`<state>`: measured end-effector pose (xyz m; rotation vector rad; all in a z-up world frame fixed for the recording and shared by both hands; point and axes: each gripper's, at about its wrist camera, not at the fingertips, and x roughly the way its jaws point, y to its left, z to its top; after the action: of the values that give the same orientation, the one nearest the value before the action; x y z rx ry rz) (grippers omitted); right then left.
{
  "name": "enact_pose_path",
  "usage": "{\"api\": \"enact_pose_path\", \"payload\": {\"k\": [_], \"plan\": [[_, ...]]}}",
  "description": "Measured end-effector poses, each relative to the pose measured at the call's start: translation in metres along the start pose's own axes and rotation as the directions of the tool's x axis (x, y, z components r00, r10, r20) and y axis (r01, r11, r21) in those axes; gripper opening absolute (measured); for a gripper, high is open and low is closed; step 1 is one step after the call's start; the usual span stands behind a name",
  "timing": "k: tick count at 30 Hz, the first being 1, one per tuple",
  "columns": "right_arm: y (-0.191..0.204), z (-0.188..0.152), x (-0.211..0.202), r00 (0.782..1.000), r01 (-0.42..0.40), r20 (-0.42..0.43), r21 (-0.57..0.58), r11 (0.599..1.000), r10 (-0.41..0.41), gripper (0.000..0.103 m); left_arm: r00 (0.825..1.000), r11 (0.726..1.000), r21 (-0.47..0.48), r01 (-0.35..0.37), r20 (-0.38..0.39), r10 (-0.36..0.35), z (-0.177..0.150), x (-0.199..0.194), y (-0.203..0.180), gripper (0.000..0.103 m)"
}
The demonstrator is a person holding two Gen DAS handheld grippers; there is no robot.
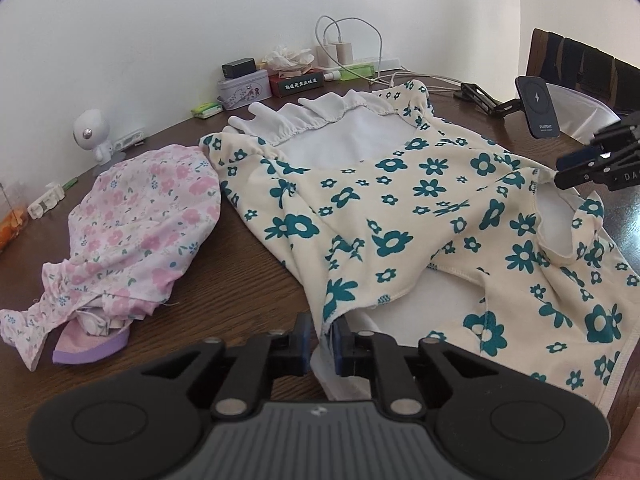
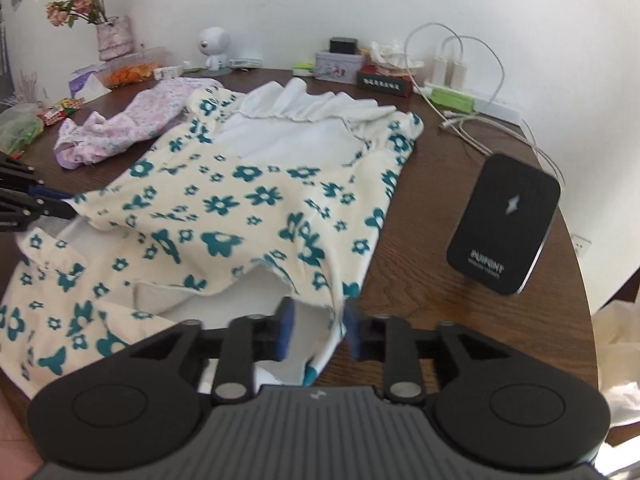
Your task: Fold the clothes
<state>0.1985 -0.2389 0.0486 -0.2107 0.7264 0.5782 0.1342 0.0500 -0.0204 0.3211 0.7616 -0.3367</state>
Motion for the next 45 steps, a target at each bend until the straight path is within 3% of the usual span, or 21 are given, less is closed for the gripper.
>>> {"api": "enact_pose_path", "payload": {"k": [1, 3, 6, 8, 13, 17, 19, 20, 21, 25, 28, 34, 37, 40, 41, 42, 43, 44, 45], "plan": [[0.004, 0.015, -0.004, 0.999, -0.038, 0.019, -0.025, 0.999, 0.039, 0.068, 1.0, 1.0, 0.014, -0.006, 0.014, 0.006, 0.0, -0.002, -0.002, 0.05], [0.011, 0.046, -0.013, 0.992, -0.113, 0.055, -0.078, 0.991, 0.118, 0.08, 1.0, 1.0, 0.025, -0.005, 0.028, 0.004, 0.0, -0.002, -0.005, 0.052], [0.02, 0.102, -0.003, 0.968, -0.232, 0.06, -0.139, 0.963, 0.242, 0.086, 0.999, 1.0, 0.017, 0.015, 0.036, -0.015, 0.0, 0.003, -0.006, 0.052], [0.036, 0.146, 0.034, 0.957, -0.284, 0.008, -0.165, 0.944, 0.29, 0.085, 0.999, 1.0, 0.02, 0.011, 0.032, -0.012, 0.0, 0.008, -0.008, 0.051], [0.088, 0.221, 0.151, 0.95, -0.287, -0.177, -0.183, 0.94, 0.255, 0.077, 0.998, 0.999, 0.006, 0.046, 0.044, -0.046, -0.001, 0.012, -0.008, 0.028], [0.114, 0.23, 0.216, 0.957, -0.206, -0.247, -0.211, 0.956, 0.151, 0.071, 0.996, 0.998, 0.016, 0.063, 0.056, -0.064, 0.0, 0.013, -0.008, 0.016], [0.119, 0.228, 0.238, 0.953, -0.183, -0.278, -0.196, 0.963, 0.124, 0.045, 0.995, 0.997, 0.029, 0.077, 0.058, -0.078, -0.001, 0.012, -0.007, 0.006], [0.119, 0.229, 0.243, 0.952, -0.179, -0.281, -0.177, 0.968, 0.124, 0.015, 0.995, 0.996, 0.04, 0.083, 0.061, -0.085, -0.001, 0.012, -0.007, 0.003], [0.118, 0.231, 0.245, 0.954, -0.179, -0.269, -0.152, 0.972, 0.133, 0.002, 0.994, 0.995, 0.053, 0.086, 0.066, -0.089, -0.002, 0.01, -0.007, 0.002], [0.113, 0.241, 0.25, 0.961, -0.181, -0.22, -0.048, 0.982, 0.167, 0.002, 0.994, 0.991, 0.13, 0.037, 0.095, -0.049, 0.0, 0.001, -0.005, 0.001], [0.106, 0.254, 0.248, 0.977, -0.165, -0.13, 0.035, 0.986, 0.168, 0.002, 0.993, 0.979, 0.204, -0.022, 0.12, -0.002, 0.002, -0.011, -0.006, 0.0], [0.103, 0.256, 0.27, 0.985, -0.127, -0.107, 0.103, 0.987, 0.138, 0.002, 0.998, 0.938, 0.347, 0.014, 0.049, -0.033, -0.013, -0.002, -0.033, 0.0], [0.105, 0.247, 0.274, 0.98, -0.157, -0.099, 0.129, 0.979, 0.17, 0.002, 0.997, 0.944, 0.329, 0.031, 0.053, -0.051, -0.019, -0.001, -0.035, 0.004], [0.105, 0.243, 0.271, 0.977, -0.172, -0.103, 0.133, 0.976, 0.186, 0.007, 0.995, 0.969, 0.245, -0.013, 0.1, -0.011, -0.016, -0.01, -0.02, 0.012], [0.103, 0.242, 0.268, 0.976, -0.181, -0.097, 0.14, 0.973, 0.195, 0.015, 0.994, 0.978, 0.209, -0.024, 0.11, 0.001, -0.013, -0.013, -0.011, 0.014], [0.099, 0.241, 0.263, 0.975, -0.19, -0.083, 0.148, 0.971, 0.204, 0.036, 0.993, 0.986, 0.165, -0.031, 0.115, 0.012, -0.009, -0.016, -0.002, 0.023], [0.096, 0.24, 0.259, 0.975, -0.196, -0.071, 0.15, 0.969, 0.208, 0.049, 0.992, 0.993, 0.116, -0.035, 0.128, 0.02, -0.006, -0.018, 0.008, 0.035], [0.094, 0.239, 0.254, 0.976, -0.196, -0.064, 0.145, 0.97, 0.207, 0.063, 0.99, 0.997, 0.066, -0.038, 0.141, 0.029, -0.002, -0.021, 0.019, 0.039], [0.09, 0.237, 0.25, 0.977, -0.192, -0.063, 0.139, 0.971, 0.202, 0.064, 0.988, 0.999, 0.003, -0.042, 0.149, 0.041, 0.005, -0.022, 0.034, 0.04]]}}
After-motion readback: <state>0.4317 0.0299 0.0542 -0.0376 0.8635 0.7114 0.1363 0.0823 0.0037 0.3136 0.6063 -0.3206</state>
